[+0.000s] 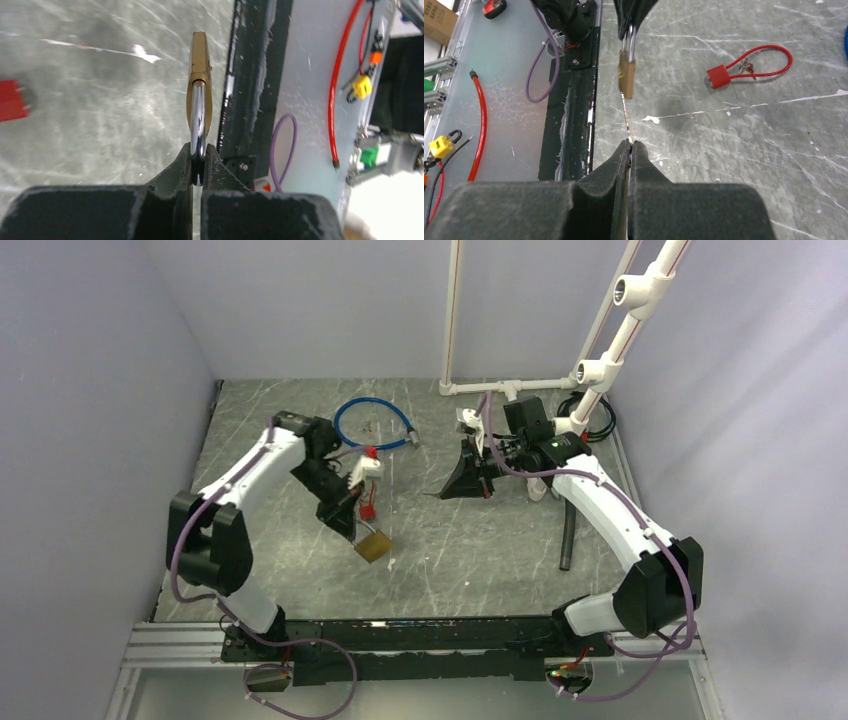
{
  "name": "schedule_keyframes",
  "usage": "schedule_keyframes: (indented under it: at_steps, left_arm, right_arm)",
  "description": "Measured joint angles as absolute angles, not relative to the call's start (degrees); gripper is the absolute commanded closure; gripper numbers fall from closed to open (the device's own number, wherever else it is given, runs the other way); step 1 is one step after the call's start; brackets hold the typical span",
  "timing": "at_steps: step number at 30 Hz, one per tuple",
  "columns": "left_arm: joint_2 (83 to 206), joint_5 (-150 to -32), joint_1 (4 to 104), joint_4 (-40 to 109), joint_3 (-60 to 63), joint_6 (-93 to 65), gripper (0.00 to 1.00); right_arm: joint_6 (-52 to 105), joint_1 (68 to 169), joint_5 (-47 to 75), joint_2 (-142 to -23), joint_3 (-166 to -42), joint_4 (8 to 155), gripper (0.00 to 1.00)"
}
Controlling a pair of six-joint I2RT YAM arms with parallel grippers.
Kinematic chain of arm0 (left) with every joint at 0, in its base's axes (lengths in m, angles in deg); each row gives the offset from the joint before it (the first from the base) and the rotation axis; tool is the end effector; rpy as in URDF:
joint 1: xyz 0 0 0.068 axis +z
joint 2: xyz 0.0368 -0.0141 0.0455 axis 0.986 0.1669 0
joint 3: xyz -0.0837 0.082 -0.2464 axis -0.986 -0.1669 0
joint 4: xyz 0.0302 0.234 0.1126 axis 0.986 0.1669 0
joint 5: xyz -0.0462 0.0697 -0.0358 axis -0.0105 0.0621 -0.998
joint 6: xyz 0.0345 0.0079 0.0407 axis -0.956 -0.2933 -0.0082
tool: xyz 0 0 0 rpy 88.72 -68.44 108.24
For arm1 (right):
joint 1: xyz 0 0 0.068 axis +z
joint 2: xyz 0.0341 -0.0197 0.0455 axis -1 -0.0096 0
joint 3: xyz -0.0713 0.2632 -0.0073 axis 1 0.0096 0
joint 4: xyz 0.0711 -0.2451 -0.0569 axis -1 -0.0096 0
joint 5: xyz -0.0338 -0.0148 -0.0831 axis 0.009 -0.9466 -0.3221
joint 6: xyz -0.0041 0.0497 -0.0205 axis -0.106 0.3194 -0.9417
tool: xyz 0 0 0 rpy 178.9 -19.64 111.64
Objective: Lock with the key
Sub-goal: Place the lock at the center of the board.
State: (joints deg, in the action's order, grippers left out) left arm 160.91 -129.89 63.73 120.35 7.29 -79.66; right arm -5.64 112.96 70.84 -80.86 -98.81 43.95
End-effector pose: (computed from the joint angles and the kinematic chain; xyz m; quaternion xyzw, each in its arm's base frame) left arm 0.2496 -0.1020 0.2794 0.5103 0.7586 -0.3986 0.0728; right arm 0.2468 0.1425 0.3295 -0.5053 0.6320 0.4936 0.3189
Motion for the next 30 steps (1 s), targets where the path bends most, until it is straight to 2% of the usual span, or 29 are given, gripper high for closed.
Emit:
schedule_keyframes:
  at_steps: [7,20,30]
  left_arm:
    - [169.63,-127.24,55.93,121.90,6.61,-81.15,1.00]
    - [186.53,-126.19,53.72,121.31,9.39,-81.83,1.00]
    - [188.25,-124.99,53.39,119.19,11.81,-77.89,0.70]
  right_arm:
    - [-5.62,113.59,70.09,-80.66,-98.09,43.95,1.00]
    - [-5.38,113.59,68.96,-80.22,-97.10,44.01,1.00]
    - [-4.92,113.62,68.52,-80.20,-96.27,44.38,1.00]
